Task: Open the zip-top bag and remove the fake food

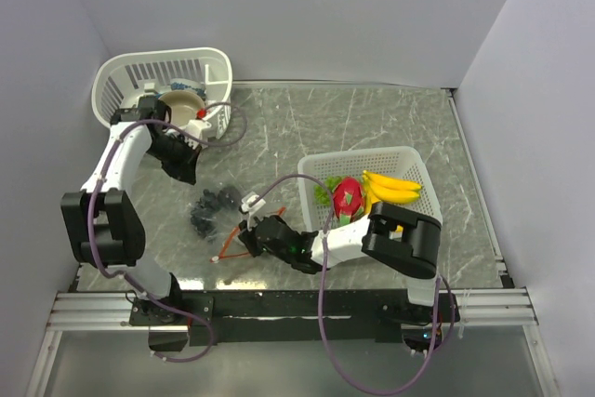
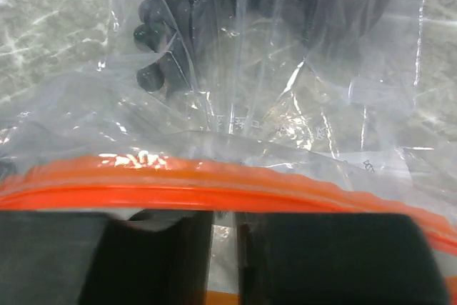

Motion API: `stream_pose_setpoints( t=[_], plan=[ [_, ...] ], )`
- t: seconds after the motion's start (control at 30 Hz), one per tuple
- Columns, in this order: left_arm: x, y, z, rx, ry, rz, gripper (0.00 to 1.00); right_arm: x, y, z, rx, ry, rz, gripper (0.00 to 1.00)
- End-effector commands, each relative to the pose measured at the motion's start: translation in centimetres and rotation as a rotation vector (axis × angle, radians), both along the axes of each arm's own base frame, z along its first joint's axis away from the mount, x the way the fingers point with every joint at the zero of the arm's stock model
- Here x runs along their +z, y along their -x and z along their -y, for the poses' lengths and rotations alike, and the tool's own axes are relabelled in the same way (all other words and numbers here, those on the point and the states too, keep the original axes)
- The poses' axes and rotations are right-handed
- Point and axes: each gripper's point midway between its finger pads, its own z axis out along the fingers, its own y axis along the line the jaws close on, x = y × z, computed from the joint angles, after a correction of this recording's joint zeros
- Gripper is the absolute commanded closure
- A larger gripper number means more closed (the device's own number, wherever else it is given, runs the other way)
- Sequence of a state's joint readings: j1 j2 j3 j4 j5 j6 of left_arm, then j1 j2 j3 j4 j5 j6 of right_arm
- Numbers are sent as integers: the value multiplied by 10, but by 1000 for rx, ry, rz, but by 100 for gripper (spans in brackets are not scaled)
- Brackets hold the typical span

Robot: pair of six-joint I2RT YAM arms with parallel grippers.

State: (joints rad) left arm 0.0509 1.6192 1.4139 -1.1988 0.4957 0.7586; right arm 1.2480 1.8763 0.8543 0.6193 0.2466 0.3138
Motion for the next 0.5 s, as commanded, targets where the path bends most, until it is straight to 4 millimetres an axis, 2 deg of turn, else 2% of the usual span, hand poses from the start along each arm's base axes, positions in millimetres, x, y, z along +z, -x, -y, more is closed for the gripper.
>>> stream_pose_setpoints(
  t=[0.0, 0.03, 0.07, 0.1, 0.13, 0.17, 0.2, 0.23, 0.27, 0.33, 0.47],
  plan=[
    [28, 29, 17, -43, 83, -16, 99, 11, -5, -8, -39, -41, 9, 63],
    [22, 29, 13, -30, 66, -16, 99, 12, -5, -8, -45, -51, 5, 61],
    [4, 39, 8, -7, 51, -54, 95, 9, -2, -4, -43, -52, -2, 59],
    [-8, 38, -1, 19, 17, -53, 88, 9, -2, -3, -47, -55, -2, 52],
    [-21, 34, -8, 34, 8, -54, 66, 11, -2, -2, -47, -62, -5, 49],
    [-38, 42, -19, 75, 4, -100, 52, 10, -2, 0, -52, -59, -4, 47],
    [-46, 41, -28, 102, 2, -116, 23, 11, -2, 0, -52, -58, 0, 42],
    [-53, 41, -36, 114, 4, -124, 1, 11, -2, 1, -52, -56, 2, 39],
    [-61, 42, -52, 166, 17, -154, 1, 10, -2, 2, -53, -54, 5, 39],
    [-67, 42, -66, 200, 40, -169, 1, 10, -4, 3, -59, -52, 12, 38],
    [-82, 46, -75, 202, 9, -176, 1, 8, -3, 2, -55, -53, 10, 38]
  ],
)
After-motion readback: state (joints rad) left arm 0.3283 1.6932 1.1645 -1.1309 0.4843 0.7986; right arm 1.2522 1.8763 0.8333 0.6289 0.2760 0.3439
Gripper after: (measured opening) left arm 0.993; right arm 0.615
